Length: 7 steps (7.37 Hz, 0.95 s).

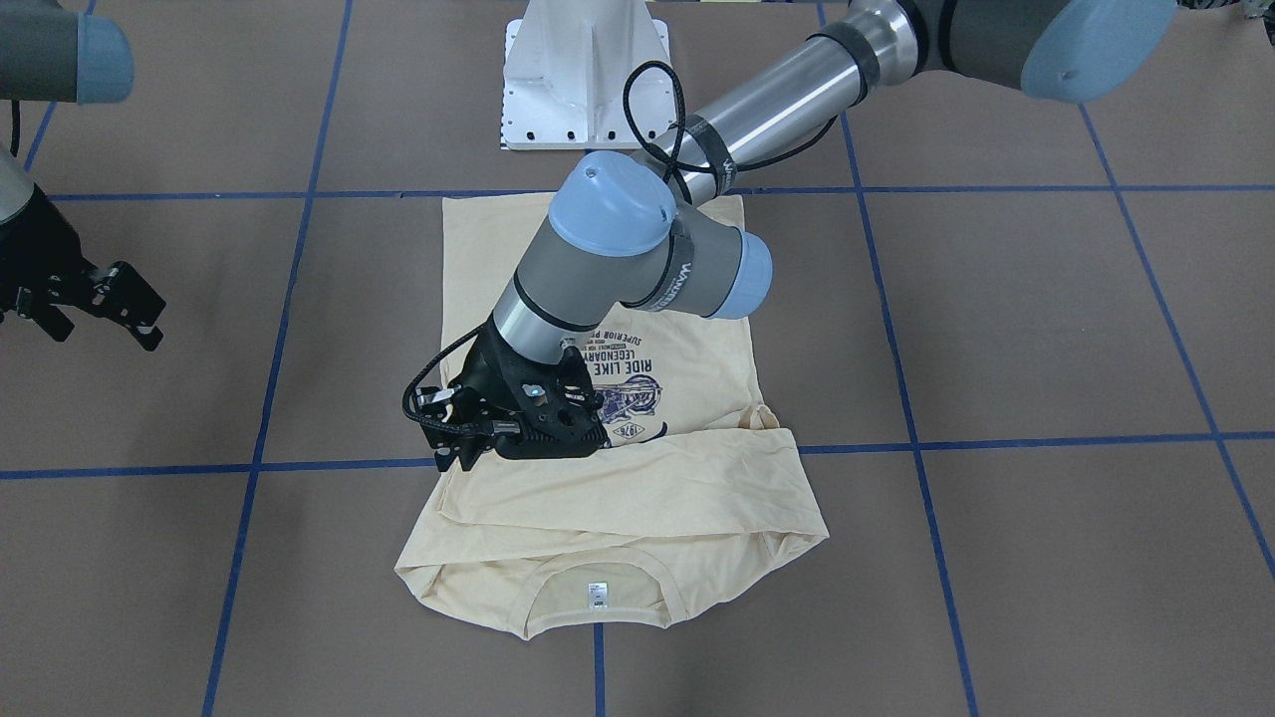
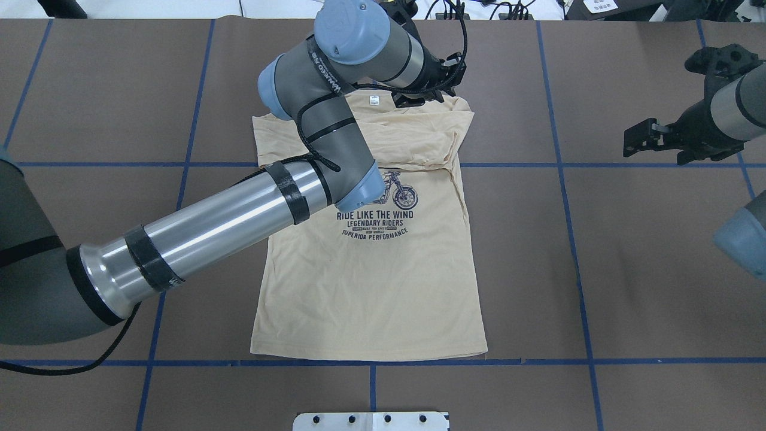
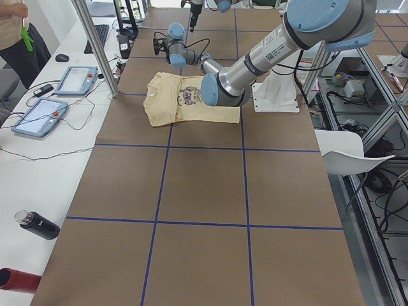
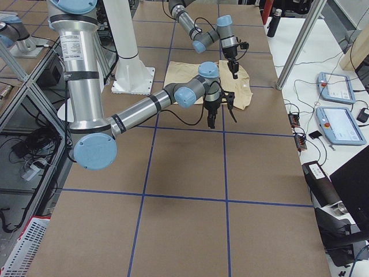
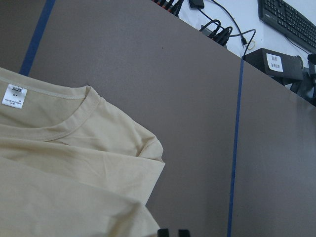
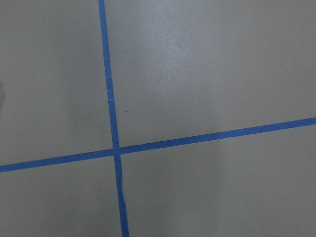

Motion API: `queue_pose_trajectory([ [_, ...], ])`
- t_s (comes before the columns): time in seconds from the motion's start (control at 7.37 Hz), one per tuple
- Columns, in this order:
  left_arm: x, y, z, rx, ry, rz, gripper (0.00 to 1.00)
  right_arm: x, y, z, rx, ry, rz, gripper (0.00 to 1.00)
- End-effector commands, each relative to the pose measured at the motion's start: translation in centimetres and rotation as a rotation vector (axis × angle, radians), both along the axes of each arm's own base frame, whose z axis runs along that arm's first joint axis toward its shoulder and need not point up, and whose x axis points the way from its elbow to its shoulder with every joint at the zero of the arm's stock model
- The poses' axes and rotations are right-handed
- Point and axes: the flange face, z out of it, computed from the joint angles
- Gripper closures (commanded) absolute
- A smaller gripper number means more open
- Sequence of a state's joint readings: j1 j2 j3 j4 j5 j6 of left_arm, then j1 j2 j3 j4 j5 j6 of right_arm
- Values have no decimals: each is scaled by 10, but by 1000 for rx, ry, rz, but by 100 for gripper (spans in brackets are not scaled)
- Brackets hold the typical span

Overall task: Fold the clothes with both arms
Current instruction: 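Fold the sleeve with the left gripper across the shirt toward the collar, then release the sleeve with the left gripper while the right gripper moves toward the hem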

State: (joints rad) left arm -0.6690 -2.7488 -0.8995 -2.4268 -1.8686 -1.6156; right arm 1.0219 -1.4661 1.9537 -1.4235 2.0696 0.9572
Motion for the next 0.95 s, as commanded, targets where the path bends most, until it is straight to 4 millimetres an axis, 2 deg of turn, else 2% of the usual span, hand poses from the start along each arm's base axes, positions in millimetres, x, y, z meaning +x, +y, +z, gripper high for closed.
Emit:
queue_pose_trajectory([
  [0.0,10,3,-1,-19,26,-24,26,-1,2,-5,-6,-10,13,0],
  [0.14,5,7,-2,-7,33,-15,26,-14,3,-14,-34,-32,34,0],
  [0.27,-16,31,20,-2,57,62,26,-50,8,-39,-65,-73,80,0],
  [0.41,-41,52,49,-12,42,117,26,-119,29,-82,-103,-115,183,0],
  [0.54,-67,64,73,21,5,122,27,-181,69,-116,-110,-150,250,0],
  [0.68,-97,73,107,74,-43,120,27,-215,115,-132,-151,-191,268,0],
  [0.81,-137,92,153,151,-85,128,28,-244,165,-141,-210,-202,307,0],
])
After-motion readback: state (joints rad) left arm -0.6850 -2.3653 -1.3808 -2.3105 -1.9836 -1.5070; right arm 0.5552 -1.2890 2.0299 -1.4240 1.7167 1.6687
